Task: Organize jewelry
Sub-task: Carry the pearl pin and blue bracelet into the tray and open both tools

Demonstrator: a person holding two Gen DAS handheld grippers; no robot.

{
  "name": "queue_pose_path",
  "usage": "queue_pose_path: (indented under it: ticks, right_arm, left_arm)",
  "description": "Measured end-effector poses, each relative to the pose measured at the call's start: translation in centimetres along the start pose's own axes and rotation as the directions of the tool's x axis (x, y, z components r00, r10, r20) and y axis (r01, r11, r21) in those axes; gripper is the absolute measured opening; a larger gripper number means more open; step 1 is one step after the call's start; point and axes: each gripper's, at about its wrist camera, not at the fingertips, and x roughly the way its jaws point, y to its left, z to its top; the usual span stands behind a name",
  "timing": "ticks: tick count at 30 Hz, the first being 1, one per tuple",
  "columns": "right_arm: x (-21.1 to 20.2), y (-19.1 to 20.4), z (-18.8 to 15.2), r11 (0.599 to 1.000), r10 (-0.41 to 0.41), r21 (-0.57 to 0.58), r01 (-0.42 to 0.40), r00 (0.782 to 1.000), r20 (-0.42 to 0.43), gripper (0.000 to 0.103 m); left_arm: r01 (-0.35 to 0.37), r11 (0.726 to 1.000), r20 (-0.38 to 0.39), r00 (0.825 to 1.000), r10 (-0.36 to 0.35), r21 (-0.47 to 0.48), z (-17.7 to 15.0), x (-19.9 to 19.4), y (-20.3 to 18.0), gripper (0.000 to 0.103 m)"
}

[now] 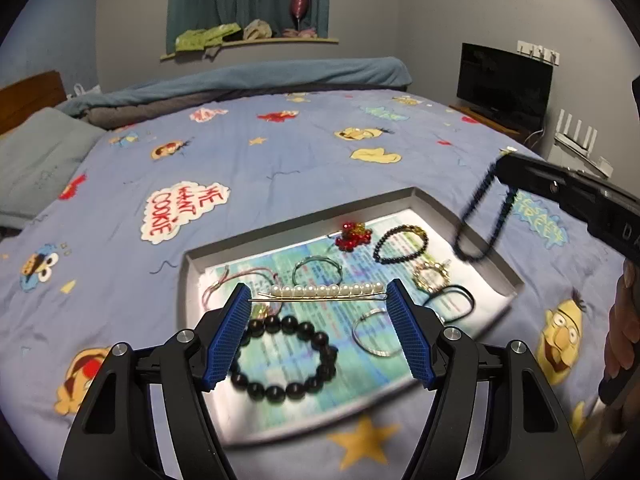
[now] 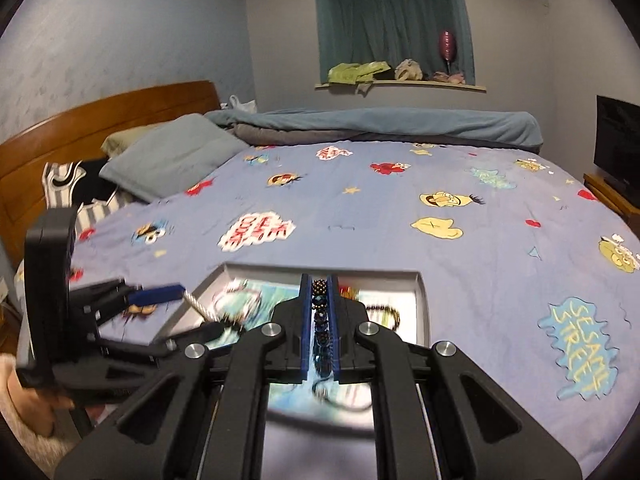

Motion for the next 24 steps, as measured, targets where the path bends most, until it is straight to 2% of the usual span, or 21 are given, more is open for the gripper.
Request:
queue_pose_path:
  ticks: [4,7,10,18,24]
  right_arm:
    - [2.8,-1.1,0.2,0.999,-0.011,0.042,0.012,1.0,-0.013,0.007]
    - [4.5,-1.8,-0.3,0.998,-0.019,0.054,0.021,0.999,-0.044,0.007]
    - [5.9,-2.1,-0.8,0.998,-0.014,0.061,0.019,0.997,-0.07,0.007]
    - [8.6,-1.3,-2.2,0.996,0.05,0.077,-0.04,0.99,-0.128,0.007]
    - [10.1,-2.1,-3.1,0.997,0.003,0.074,0.012,0.979,-0.205,0.007]
  left_arm:
    - [0.01,1.0,-0.04,0.999,-0.011,-0.027,0.2,3.0,0.2,0.07]
    - [0.022,1.0,-0.085,0.996,-0.022,-0.003,0.0,5.0,-0.2,0.07]
    - [0.032,0.999,-0.101,0.994,-0.03,0.023,-0.6,5.9,-0.5,0.07]
    - [0.048,0.999,-0.141,0.989,-0.046,0.01,-1.3,8.0,-0.5,0.07]
    - [0.048,0.999,-0.146,0.988,-0.044,0.023,-1.2,8.5,-0.5,0.07]
